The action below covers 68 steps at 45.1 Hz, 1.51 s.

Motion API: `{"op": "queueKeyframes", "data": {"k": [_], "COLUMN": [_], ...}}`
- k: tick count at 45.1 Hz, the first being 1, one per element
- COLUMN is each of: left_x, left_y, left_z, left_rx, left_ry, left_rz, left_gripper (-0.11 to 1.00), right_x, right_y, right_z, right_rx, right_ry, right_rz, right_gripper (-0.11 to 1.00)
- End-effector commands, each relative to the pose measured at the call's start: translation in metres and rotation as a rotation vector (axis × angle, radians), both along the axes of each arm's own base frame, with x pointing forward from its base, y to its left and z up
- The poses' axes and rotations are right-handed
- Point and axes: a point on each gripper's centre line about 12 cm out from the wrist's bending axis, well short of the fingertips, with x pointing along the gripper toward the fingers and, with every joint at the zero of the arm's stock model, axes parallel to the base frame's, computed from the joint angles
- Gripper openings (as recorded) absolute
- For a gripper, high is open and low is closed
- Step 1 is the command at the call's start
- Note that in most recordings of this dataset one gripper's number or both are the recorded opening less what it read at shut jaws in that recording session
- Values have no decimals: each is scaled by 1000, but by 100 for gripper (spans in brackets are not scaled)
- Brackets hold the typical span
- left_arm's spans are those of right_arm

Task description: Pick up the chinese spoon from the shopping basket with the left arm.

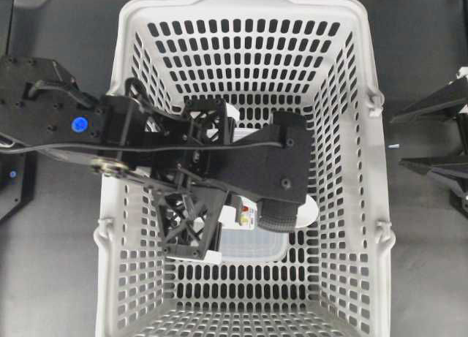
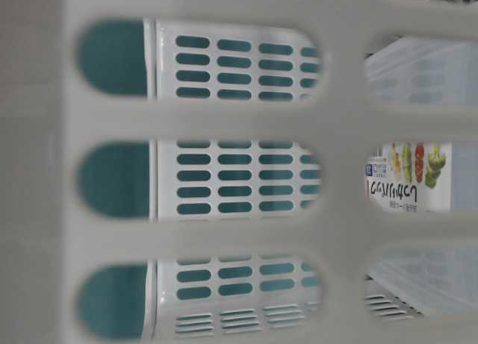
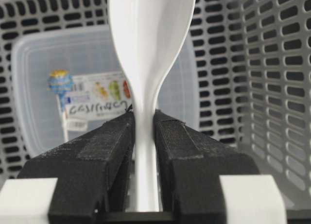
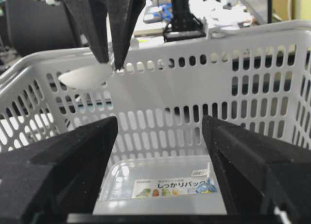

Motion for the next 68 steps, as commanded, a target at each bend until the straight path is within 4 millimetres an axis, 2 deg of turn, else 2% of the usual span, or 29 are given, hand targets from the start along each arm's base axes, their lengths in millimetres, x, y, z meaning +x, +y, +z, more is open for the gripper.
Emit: {"op": "queueKeyframes", "data": {"k": [1,42,68], "left_x": [-3,-1,1], "left_y": [0,9,8], "left_z": [11,-14,-13], "left_rx": [-5,-21,-32], "left_ry": [-33,0,-33], "left_rz": [0,60,64], "left_gripper": [12,12,12], "right_x": [1,-5,-10], "right_y": [1,4,5], "right_z": [6,9,10], "right_rx": [1,-2,0], "right_ry": [-20,-43,-58], "right_rz": [4,24,27], "right_gripper": [68,68,68]}}
